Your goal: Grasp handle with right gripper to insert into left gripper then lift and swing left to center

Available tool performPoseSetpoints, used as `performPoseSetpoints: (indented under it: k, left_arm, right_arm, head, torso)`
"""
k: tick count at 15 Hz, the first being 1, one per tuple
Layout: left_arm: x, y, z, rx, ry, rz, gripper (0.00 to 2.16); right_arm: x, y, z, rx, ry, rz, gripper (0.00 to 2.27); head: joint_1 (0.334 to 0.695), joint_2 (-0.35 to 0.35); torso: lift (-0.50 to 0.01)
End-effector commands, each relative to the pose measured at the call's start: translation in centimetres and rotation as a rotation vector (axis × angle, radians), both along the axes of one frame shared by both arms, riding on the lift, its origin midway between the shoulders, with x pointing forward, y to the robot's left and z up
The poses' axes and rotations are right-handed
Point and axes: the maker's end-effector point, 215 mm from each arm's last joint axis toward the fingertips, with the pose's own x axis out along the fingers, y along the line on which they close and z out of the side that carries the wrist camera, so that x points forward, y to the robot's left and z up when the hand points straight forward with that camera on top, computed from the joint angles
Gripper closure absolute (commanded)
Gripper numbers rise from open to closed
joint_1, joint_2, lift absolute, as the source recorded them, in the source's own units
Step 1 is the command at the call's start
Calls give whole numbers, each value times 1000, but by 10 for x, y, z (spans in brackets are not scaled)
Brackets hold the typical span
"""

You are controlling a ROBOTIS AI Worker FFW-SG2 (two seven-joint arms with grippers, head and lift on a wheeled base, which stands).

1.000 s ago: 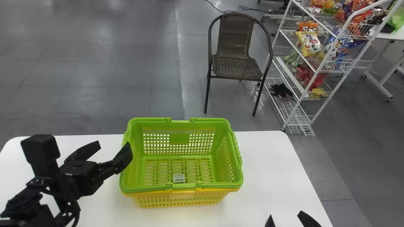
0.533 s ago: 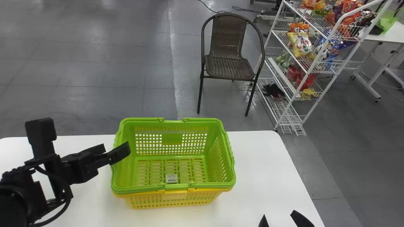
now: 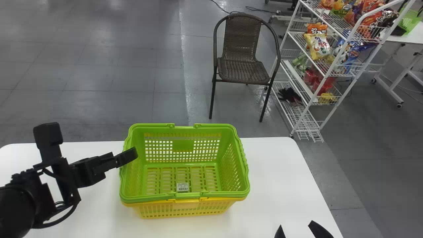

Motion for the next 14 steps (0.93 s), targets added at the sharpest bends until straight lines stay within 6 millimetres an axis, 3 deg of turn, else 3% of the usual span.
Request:
performPoseSetpoints:
  k: [1,10,14]
  left_arm:
    - [0,-3,-2,-2,5,-6,90]
    - [-2,-12,6,-35,-6,-22,97]
    - [-1,-21,27,-78,-17,-42,97]
  right_arm:
    - [0,-1,-1,-1,4,-2,157]
    - [-1,-3,-1,-1,4,-7,157]
    - [-1,-3,-1,-1,4,-7,157]
  head:
    - [695,-181]
    - [695,-201]
    - [695,-207]
  torso:
    - [0]
    - [0]
    - [0]
